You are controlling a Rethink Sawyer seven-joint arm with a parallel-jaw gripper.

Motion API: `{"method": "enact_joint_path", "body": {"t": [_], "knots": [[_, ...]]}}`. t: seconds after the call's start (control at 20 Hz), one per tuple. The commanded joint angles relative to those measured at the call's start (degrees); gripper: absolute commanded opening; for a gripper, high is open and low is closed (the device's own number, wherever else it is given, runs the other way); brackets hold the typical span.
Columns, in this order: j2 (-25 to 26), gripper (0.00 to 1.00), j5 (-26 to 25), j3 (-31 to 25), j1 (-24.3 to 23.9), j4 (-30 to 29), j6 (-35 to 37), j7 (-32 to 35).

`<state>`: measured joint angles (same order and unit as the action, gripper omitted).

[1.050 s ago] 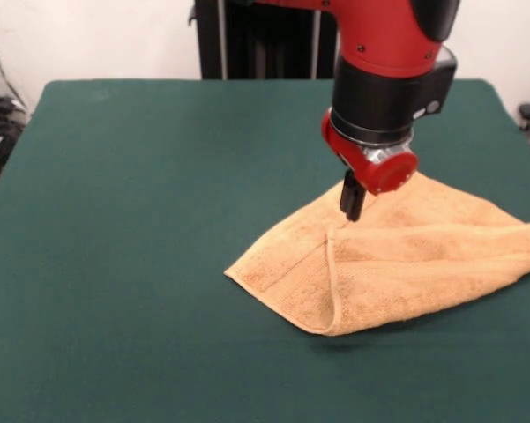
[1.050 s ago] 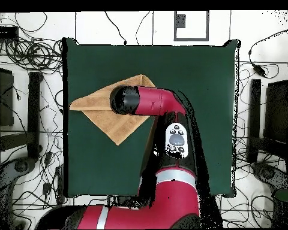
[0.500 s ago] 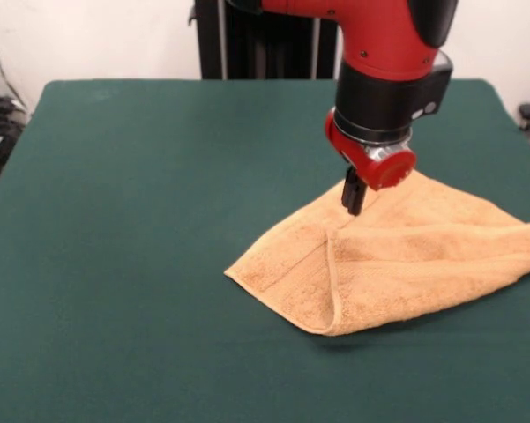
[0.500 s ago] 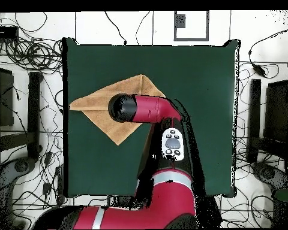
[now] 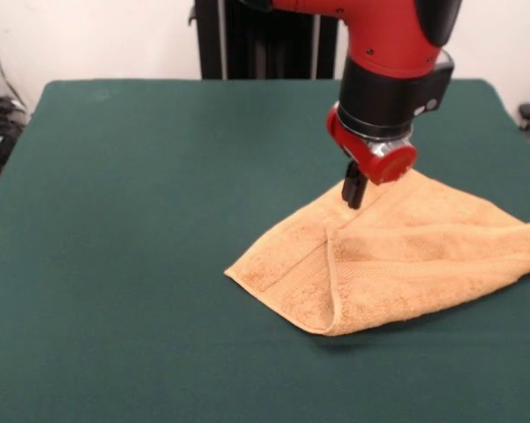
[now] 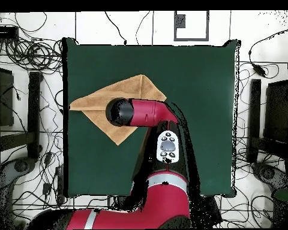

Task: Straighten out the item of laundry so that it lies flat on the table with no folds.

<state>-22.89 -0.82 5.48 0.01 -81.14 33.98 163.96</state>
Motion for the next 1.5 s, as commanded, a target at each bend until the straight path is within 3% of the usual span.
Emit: {"method": "enact_joint_path", "body": {"t": [0.05, 0.45, 0.8, 1.5], "knots": [[0.41, 0.0, 3.52, -1.39, 0.85, -5.34, 1.3, 7.61], [-4.22, 0.0, 5.27, -1.67, -0.15, -4.1, 12.38, 5.2], [-5.79, 0.0, 5.56, -1.89, -0.04, -3.6, 15.35, 4.88], [0.99, 0.0, -6.53, 5.99, 4.54, 6.16, 10.17, 1.98]]}}
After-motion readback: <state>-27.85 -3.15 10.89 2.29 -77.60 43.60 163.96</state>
